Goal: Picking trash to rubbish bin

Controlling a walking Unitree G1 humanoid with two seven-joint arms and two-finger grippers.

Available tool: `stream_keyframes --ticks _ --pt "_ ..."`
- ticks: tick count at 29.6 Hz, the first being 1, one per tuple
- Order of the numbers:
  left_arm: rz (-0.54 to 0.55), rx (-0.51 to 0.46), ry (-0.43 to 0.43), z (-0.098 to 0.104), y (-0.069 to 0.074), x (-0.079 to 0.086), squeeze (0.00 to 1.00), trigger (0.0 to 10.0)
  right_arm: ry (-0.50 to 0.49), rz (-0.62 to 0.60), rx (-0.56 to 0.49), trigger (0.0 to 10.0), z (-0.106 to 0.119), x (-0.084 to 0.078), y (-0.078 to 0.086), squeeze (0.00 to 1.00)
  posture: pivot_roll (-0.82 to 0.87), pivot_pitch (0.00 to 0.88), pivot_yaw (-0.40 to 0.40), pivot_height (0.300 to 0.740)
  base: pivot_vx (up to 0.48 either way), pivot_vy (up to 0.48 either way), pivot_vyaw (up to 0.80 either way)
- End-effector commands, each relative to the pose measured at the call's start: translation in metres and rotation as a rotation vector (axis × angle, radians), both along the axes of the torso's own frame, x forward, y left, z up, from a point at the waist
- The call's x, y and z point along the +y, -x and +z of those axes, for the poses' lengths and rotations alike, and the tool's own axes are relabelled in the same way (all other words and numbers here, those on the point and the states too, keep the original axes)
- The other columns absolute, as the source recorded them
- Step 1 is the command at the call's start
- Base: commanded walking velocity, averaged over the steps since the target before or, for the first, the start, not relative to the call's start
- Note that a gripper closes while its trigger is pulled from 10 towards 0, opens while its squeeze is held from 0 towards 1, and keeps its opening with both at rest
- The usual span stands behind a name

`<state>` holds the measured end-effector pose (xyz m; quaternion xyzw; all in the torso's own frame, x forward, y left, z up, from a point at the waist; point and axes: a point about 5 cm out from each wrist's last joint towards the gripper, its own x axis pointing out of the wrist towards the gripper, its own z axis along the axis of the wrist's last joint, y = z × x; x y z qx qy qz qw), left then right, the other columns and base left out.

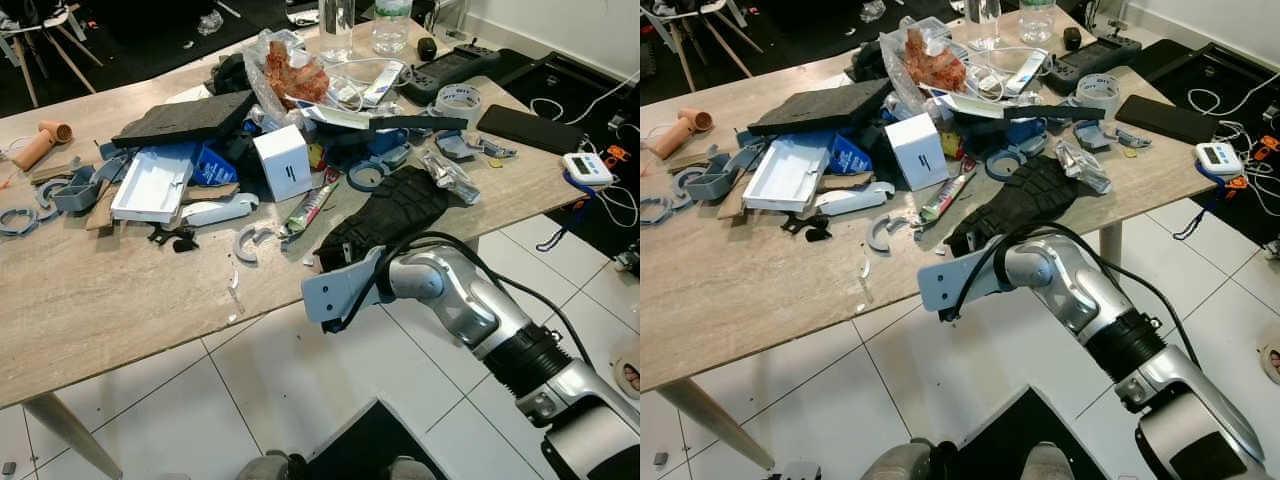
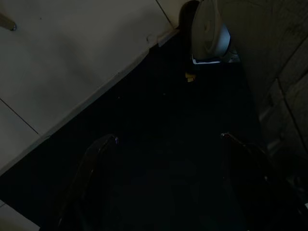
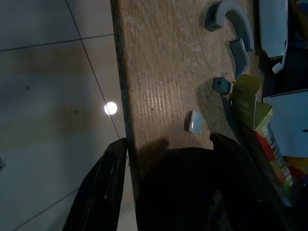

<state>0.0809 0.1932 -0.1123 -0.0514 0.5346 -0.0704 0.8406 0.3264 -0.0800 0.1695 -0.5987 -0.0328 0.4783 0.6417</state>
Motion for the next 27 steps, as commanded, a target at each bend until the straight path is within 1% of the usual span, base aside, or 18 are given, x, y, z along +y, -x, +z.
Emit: stream_keyframes --ticks 1,3,4,5,6,7,8,9,10,13,18,21,22,23,24,25,26,27 --pt "-0.036 0.04 0.075 -0.004 0.01 -0.024 0.0 10.0 -0.051 -0.012 0.079 0.0 -0.01 0.003 0.004 0.0 -0.08 0.19 0.089 0.74 0.0 0.0 0.0" --pt "-0.036 0.039 0.074 -0.004 0.009 -0.024 0.0 10.0 -0.153 0.024 0.177 0.0 -0.007 0.013 0.013 0.0 -0.08 0.189 0.088 0.74 0.0 0.0 0.0" --pt "-0.036 0.039 0.074 -0.004 0.009 -0.024 0.0 10.0 -0.153 0.024 0.177 0.0 -0.007 0.013 0.013 0.0 -0.08 0.189 0.088 0.74 0.0 0.0 0.0" --pt "-0.036 0.039 0.074 -0.004 0.009 -0.024 0.0 10.0 -0.193 0.046 0.219 0.0 -0.005 0.017 0.018 0.0 -0.08 0.188 0.088 0.74 0.0 0.0 0.0" --pt "-0.036 0.039 0.074 -0.004 0.009 -0.024 0.0 10.0 -0.193 0.046 0.219 0.0 -0.005 0.017 0.018 0.0 -0.08 0.188 0.088 0.74 0.0 0.0 0.0" --pt "-0.037 0.039 0.073 -0.004 0.009 -0.024 0.0 10.0 -0.247 0.076 0.264 0.0 -0.001 0.022 0.023 0.0 -0.08 0.188 0.089 0.74 0.0 0.0 0.0" --pt "-0.037 0.039 0.073 -0.004 0.009 -0.024 0.0 10.0 -0.247 0.076 0.264 0.0 -0.001 0.022 0.023 0.0 -0.08 0.188 0.089 0.74 0.0 0.0 0.0" --pt "-0.038 0.039 0.073 -0.004 0.009 -0.024 0.0 10.0 -0.282 0.097 0.293 0.0 0.002 0.026 0.027 0.0 -0.08 0.188 0.089 0.74 0.0 0.0 0.0" --pt "-0.038 0.039 0.073 -0.004 0.009 -0.024 0.0 10.0 -0.282 0.097 0.293 0.0 0.002 0.026 0.027 0.0 -0.08 0.188 0.089 0.74 0.0 0.0 0.0" --pt "-0.038 0.039 0.073 -0.004 0.008 -0.024 0.0 10.0 -0.345 0.138 0.314 0.0 0.009 0.031 0.03 0.0 -0.08 0.185 0.088 0.74 0.0 0.0 0.0" --pt "-0.036 0.039 0.072 -0.004 0.008 -0.024 0.0 10.0 -0.363 0.148 0.298 0.0 0.014 0.033 0.03 0.0 -0.08 0.186 0.087 0.74 0.0 0.0 0.0" --pt "-0.036 0.039 0.071 -0.004 0.008 -0.024 0.0 10.0 -0.347 0.138 0.284 0.0 0.014 0.031 0.029 0.0 -0.08 0.185 0.089 0.74 0.0 0.0 0.0" --pt "-0.036 0.039 0.072 -0.004 0.008 -0.024 0.0 10.0 -0.346 0.132 0.281 1.4 0.015 0.03 0.028 0.0 -0.08 0.185 0.089 0.74 0.0 0.0 0.0" --pt "-0.036 0.039 0.072 -0.004 0.008 -0.024 0.0 10.0 -0.346 0.132 0.281 1.4 0.015 0.03 0.028 0.0 -0.08 0.185 0.089 0.74 0.0 0.0 0.0" --pt "-0.037 0.04 0.071 -0.004 0.008 -0.024 0.0 10.0 -0.354 0.124 0.278 10.0 0.017 0.029 0.027 0.0 -0.08 0.185 0.09 0.74 0.0 0.0 0.0" --pt "-0.039 0.04 0.071 -0.004 0.008 -0.024 0.0 10.0 -0.39 0.114 0.282 10.0 0.02 0.029 0.026 0.0 -0.08 0.183 0.09 0.74 0.0 0.0 0.0" --pt "-0.039 0.04 0.071 -0.004 0.008 -0.024 0.0 10.0 -0.39 0.114 0.282 10.0 0.02 0.029 0.026 0.0 -0.08 0.183 0.09 0.74 0.0 0.0 0.0" --pt "-0.043 0.041 0.07 -0.004 0.008 -0.024 0.0 10.0 -0.454 0.113 0.326 10.0 0.027 0.029 0.026 0.0 -0.08 0.181 0.09 0.74 0.0 0.0 0.0"
